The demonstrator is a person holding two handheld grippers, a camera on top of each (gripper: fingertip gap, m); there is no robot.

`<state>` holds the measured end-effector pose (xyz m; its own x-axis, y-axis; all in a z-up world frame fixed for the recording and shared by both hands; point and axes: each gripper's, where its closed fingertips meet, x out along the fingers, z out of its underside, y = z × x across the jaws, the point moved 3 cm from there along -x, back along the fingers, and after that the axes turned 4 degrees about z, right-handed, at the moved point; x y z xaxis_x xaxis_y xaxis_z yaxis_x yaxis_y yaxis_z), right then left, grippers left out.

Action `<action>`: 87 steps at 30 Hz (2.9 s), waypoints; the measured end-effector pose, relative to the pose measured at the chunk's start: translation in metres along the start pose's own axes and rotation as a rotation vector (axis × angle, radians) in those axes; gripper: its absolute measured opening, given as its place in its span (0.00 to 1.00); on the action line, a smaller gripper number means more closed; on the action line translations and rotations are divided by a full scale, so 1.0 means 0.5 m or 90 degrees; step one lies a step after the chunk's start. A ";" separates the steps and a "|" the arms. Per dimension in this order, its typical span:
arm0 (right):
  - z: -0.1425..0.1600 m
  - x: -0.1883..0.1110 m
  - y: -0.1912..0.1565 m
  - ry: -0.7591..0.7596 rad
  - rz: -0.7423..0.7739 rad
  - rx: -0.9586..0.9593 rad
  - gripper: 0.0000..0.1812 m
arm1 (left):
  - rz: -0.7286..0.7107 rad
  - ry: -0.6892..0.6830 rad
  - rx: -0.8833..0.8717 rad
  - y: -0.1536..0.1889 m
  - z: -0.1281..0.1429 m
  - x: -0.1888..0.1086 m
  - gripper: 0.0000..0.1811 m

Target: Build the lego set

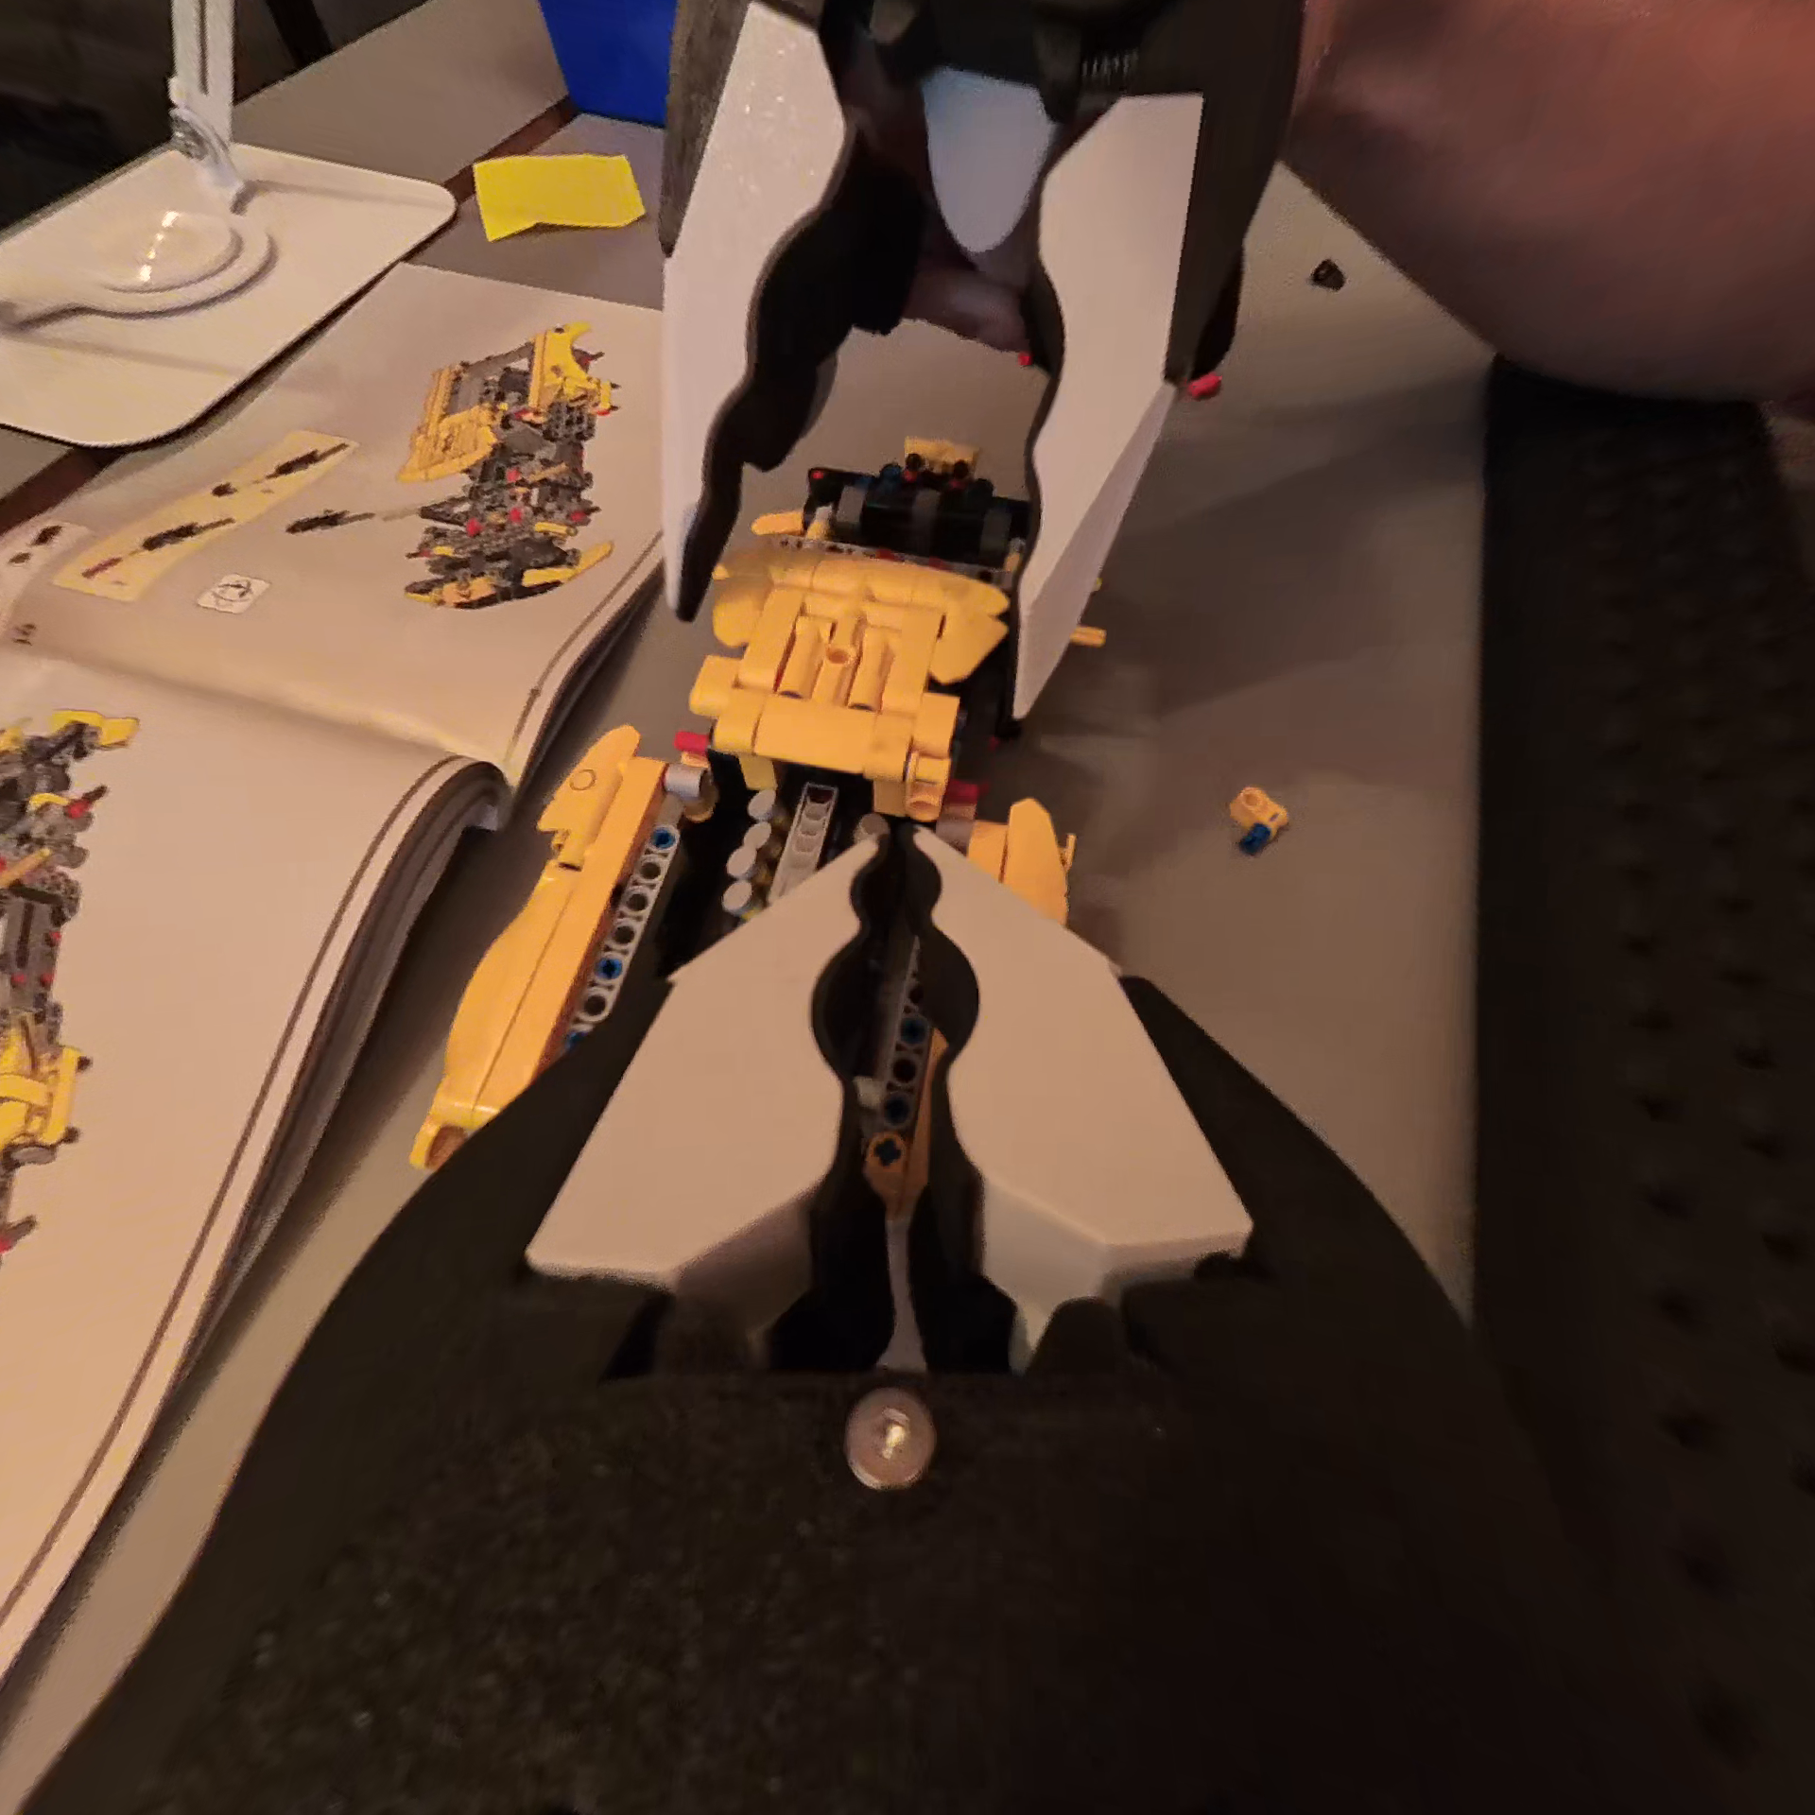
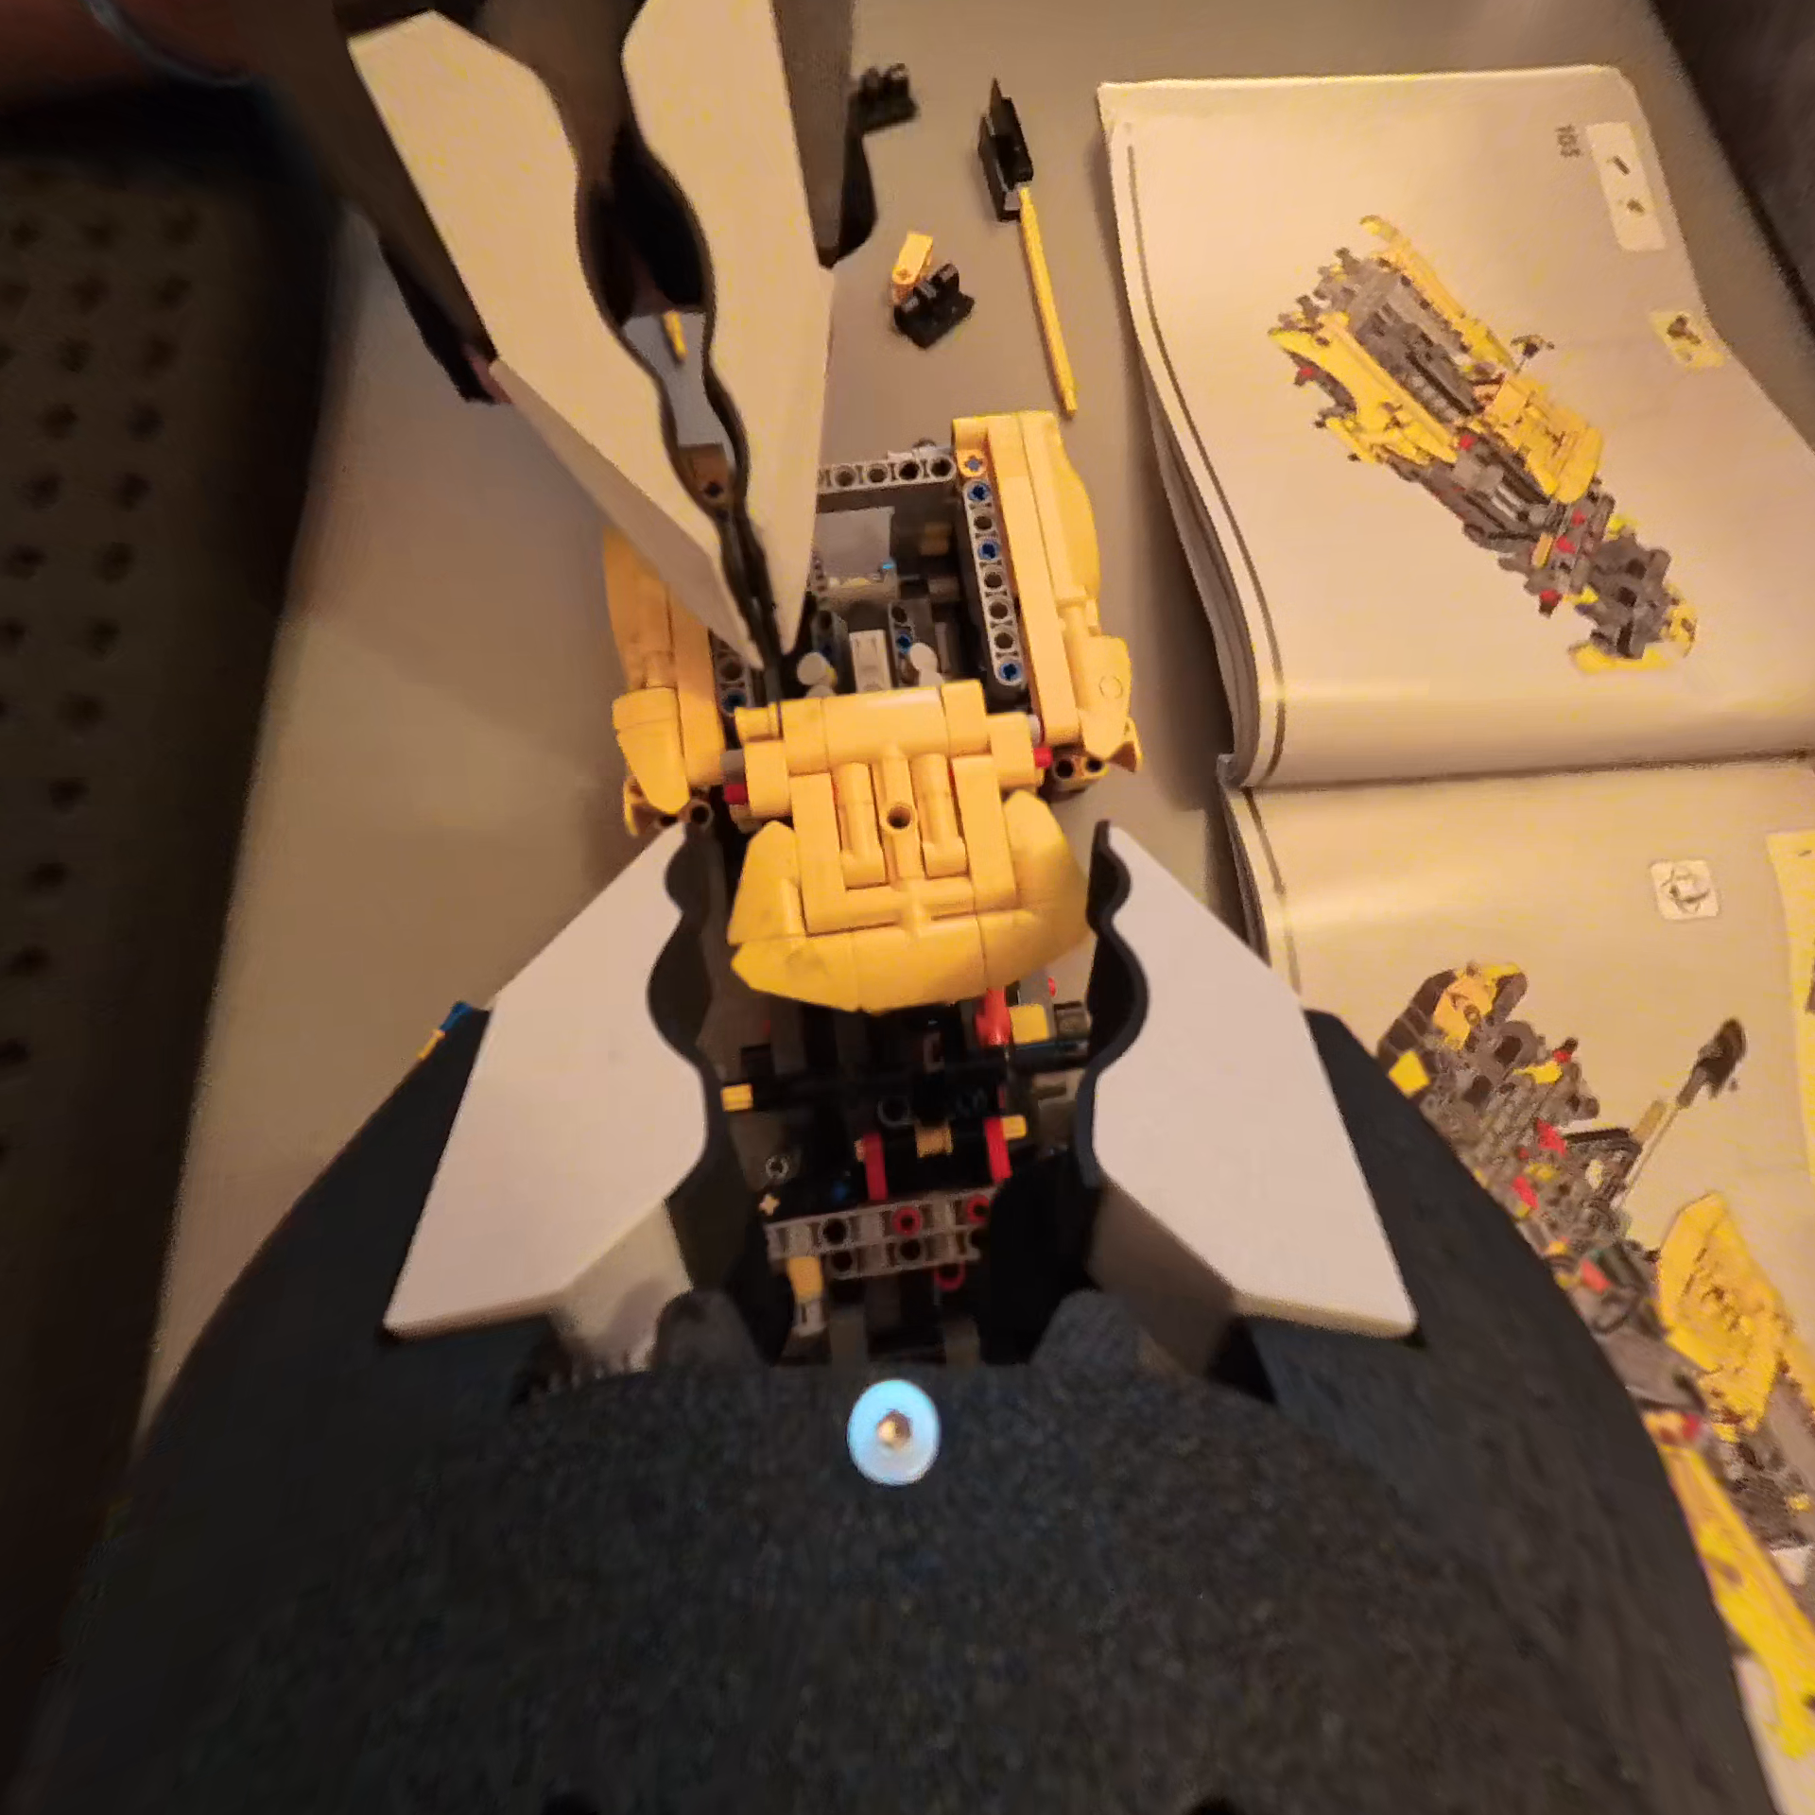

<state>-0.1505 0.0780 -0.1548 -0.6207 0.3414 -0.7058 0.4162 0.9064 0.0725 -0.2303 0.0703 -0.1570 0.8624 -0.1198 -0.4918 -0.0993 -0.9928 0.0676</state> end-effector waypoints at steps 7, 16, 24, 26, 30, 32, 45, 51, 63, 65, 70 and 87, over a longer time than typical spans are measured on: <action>-0.007 0.012 0.006 0.013 -0.017 0.041 0.36 | 0.024 -0.035 0.006 0.016 -0.001 0.023 0.00; -0.005 0.013 0.004 0.018 -0.017 0.053 0.35 | 0.016 -0.049 0.000 0.017 -0.005 0.035 0.00; -0.041 0.005 -0.008 0.051 -0.001 0.001 0.42 | 0.038 -0.007 -0.001 0.005 0.002 0.003 0.01; -0.044 0.020 -0.014 0.026 0.008 -0.020 0.40 | 0.022 0.013 -0.018 -0.010 0.002 -0.008 0.01; -0.037 0.037 -0.010 -0.003 0.010 -0.024 0.33 | 0.016 0.022 -0.019 -0.013 0.005 -0.014 0.01; -0.036 0.037 -0.009 -0.001 0.001 -0.023 0.33 | 0.016 0.024 -0.017 -0.012 0.006 -0.016 0.01; -0.037 0.034 -0.008 0.014 0.009 -0.039 0.32 | 0.025 0.029 -0.017 -0.006 0.003 -0.014 0.01; -0.023 -0.076 -0.086 0.057 -0.027 0.014 0.27 | -0.017 0.066 -0.043 -0.035 0.003 -0.038 0.01; 0.130 -0.004 -0.231 -0.104 0.025 0.075 0.18 | 0.009 0.146 -0.017 0.006 -0.046 -0.031 0.04; 0.120 0.000 -0.233 -0.084 0.028 0.069 0.13 | 0.013 0.151 -0.006 0.023 -0.050 -0.031 0.04; 0.087 -0.026 -0.219 -0.004 0.115 -0.024 0.00 | 0.090 0.107 -0.077 0.102 -0.042 -0.021 0.07; -0.021 -0.090 -0.185 0.345 -0.085 0.305 0.00 | 0.051 0.141 -0.068 0.172 -0.048 0.003 0.12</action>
<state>-0.1679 -0.0185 -0.1223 -0.8762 0.4229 -0.2312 0.4818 0.7830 -0.3935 -0.2255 -0.0152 -0.1312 0.9428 -0.1811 -0.2800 -0.1286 -0.9721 0.1960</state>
